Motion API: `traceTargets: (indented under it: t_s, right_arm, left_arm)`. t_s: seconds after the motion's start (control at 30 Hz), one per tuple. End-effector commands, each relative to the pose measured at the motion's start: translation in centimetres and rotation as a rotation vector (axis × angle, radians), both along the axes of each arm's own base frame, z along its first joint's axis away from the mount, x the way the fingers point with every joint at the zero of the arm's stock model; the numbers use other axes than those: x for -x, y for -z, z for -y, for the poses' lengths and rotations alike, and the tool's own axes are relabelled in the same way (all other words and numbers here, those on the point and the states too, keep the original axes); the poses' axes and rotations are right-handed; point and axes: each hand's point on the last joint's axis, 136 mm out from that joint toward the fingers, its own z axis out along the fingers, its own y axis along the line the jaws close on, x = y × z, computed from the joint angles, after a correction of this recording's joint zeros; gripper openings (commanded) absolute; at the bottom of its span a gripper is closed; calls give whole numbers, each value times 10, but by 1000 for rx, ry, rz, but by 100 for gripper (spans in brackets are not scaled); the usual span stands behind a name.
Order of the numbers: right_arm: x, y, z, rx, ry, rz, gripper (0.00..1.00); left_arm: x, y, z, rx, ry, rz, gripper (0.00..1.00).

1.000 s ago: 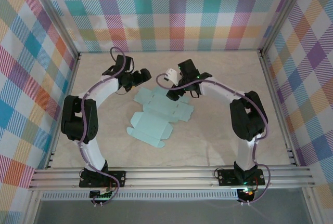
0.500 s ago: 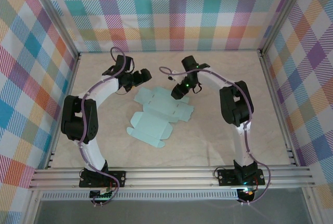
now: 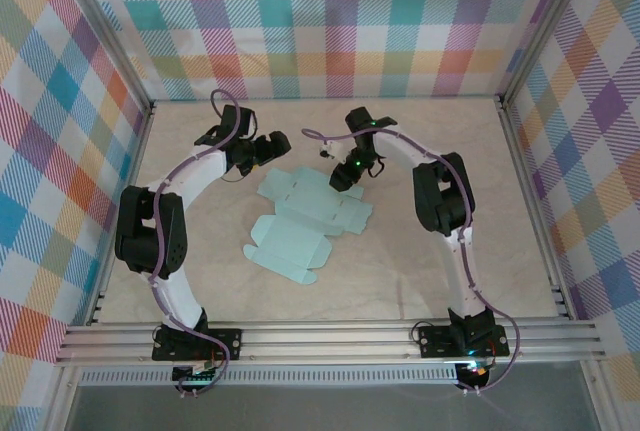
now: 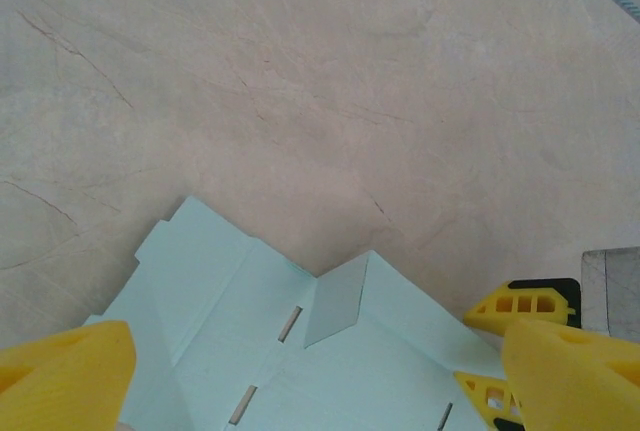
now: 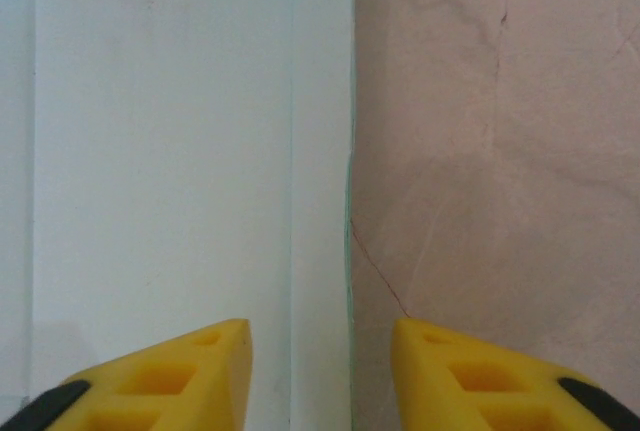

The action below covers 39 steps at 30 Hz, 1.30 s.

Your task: Fold the paper box

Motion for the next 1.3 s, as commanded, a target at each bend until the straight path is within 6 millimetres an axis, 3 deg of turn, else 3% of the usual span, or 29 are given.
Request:
traceTargets:
  t_s: [0.0,0.23,0.37,0.77,0.93,1.03,1.27]
  right_arm:
    - [5,-3,-2,-21,-38,-36,36]
    - [2,-2,-2,-13,-55,-12,20]
    - [1,-2,-4,-12,-62,-3,26]
    - [6,7,-8,16,-97,-30,23]
    - [4,6,-10,19,-107,-9,7]
    - [1,1,-9,32,-108,35,0]
    - [-16,-15,-2,128,-91,271,0]
  left_arm:
    - [5,-9,-4,7,7,0,94]
    - [4,-5,-5,5,6,-10,94]
    - [5,-5,-5,7,5,-10,94]
    - [5,-8,-6,14,12,-8,94]
    - [6,-9,-8,10,9,-7,95]
    - [7,-10,-12,6,4,-3,95]
    - [6,-12,-18,2,-18,5,95]
